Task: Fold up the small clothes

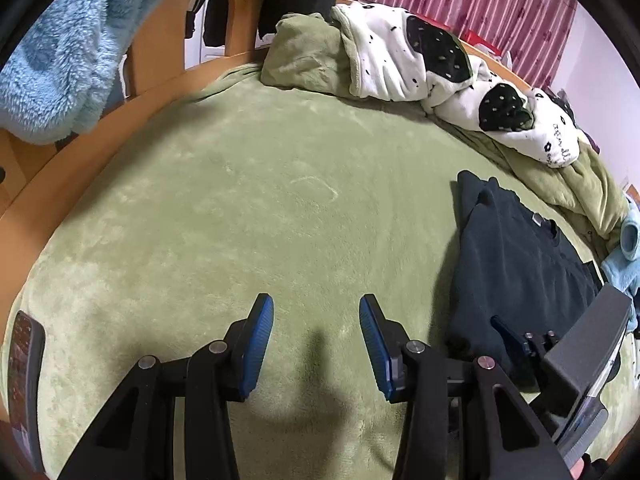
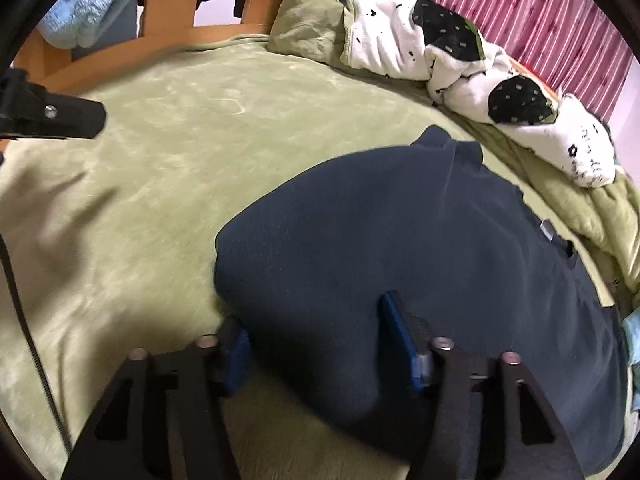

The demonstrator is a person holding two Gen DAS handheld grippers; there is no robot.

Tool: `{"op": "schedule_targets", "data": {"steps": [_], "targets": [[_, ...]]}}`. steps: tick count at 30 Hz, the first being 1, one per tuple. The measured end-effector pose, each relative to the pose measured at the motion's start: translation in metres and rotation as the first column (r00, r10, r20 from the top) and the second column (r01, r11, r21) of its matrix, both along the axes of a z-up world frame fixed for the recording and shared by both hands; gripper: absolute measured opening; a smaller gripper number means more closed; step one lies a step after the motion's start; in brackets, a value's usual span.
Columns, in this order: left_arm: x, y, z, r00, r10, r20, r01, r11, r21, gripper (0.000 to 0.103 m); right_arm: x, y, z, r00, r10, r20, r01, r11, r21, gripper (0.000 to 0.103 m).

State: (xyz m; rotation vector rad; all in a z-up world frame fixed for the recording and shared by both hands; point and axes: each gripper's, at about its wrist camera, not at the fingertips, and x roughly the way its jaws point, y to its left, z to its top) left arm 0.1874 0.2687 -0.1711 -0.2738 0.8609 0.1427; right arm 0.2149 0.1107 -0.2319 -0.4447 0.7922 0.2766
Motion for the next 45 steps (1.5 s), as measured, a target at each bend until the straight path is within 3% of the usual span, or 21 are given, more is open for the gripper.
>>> {"op": "schedule_targets", "data": {"steps": [2,5,13,18,23,30,37,40,42,45], "targets": [[-0.001,-0.002,0.003,1.000,0.005,0.007,-0.005,1.000,0.025,0.042,0.002,-0.003,0.003,1.000,-0.018,0.010,0.018,1.000,0.007,0.032],[-0.001,-0.009,0.007,1.000,0.006,0.014,-0.006,0.998,0.062,0.042,0.006,-0.018,0.017,0.999,-0.031,-0.021,0.033,0.995,0.093,0.026],[0.003,-0.045,0.026,0.999,-0.030,0.040,0.026,0.996,0.090,0.042,-0.011,-0.074,0.084,0.990,-0.121,0.069,0.100,0.964,0.245,0.024],[0.011,-0.076,0.038,0.996,-0.065,0.058,0.059,0.993,0.099,0.042,-0.010,-0.142,0.119,0.972,-0.229,0.059,0.197,0.921,0.337,0.023],[0.021,-0.109,0.042,0.993,-0.104,0.057,0.097,0.988,0.118,0.042,-0.011,-0.225,0.133,0.943,-0.334,0.002,0.301,0.853,0.427,0.022],[0.029,-0.143,0.050,0.987,-0.145,0.066,0.135,0.982,0.134,0.042,-0.026,-0.317,0.130,0.892,-0.450,-0.048,0.417,0.776,0.474,0.022],[0.032,-0.167,0.047,0.983,-0.176,0.053,0.165,0.973,0.160,0.042,-0.037,-0.388,0.078,0.835,-0.507,-0.211,0.541,0.694,0.474,0.023],[0.034,-0.173,0.044,0.982,-0.184,0.044,0.174,0.970,0.168,0.042,-0.045,-0.402,0.060,0.836,-0.485,-0.255,0.545,0.686,0.482,0.030],[0.037,-0.177,0.042,0.982,-0.186,0.038,0.177,0.969,0.170,0.042,-0.053,-0.413,0.062,0.839,-0.488,-0.240,0.538,0.679,0.500,0.043],[0.041,-0.183,0.039,0.980,-0.195,0.029,0.187,0.967,0.174,0.042,-0.057,-0.426,0.077,0.844,-0.495,-0.208,0.525,0.676,0.517,0.051]]}}
